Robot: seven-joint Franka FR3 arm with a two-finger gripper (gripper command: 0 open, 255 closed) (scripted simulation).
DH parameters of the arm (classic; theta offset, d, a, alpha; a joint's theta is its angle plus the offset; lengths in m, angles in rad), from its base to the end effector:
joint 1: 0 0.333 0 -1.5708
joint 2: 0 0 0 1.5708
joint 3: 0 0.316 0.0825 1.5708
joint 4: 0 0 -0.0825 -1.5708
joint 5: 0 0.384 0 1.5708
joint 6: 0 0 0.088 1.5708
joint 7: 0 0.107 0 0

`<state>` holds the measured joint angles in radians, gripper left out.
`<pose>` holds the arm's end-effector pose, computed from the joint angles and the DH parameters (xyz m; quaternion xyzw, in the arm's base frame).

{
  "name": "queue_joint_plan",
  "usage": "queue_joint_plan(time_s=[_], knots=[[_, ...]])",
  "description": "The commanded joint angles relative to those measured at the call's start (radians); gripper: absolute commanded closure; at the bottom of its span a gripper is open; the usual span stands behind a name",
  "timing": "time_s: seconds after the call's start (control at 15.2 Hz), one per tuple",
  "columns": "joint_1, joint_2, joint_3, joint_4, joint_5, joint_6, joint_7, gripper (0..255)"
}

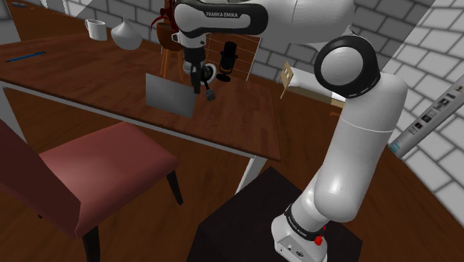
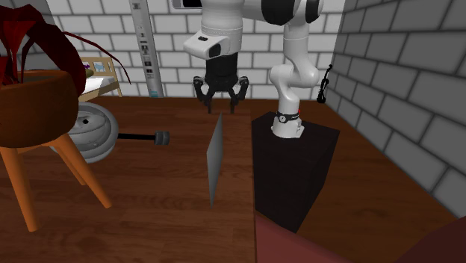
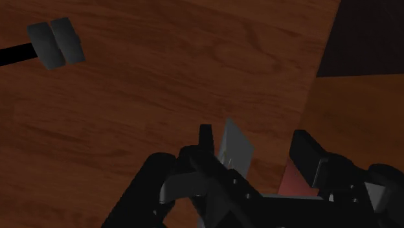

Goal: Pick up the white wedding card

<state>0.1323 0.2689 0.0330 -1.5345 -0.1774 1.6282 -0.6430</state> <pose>0.6193 0.0830 0.4883 0.9077 0.4019 -0.1043 0.0603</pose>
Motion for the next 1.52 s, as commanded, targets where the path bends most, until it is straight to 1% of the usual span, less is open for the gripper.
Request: queue_joint_plan(time_s=[0.0, 0.53, 1.45], knots=[[0.000, -0.001, 0.000, -0.002, 0.000, 0.002, 0.000, 255], [0.000, -0.002, 0.000, -0.004, 0.000, 0.003, 0.000, 255], [0.006, 0.018, 0.000, 0.212, -0.001, -0.192, -0.028, 255]])
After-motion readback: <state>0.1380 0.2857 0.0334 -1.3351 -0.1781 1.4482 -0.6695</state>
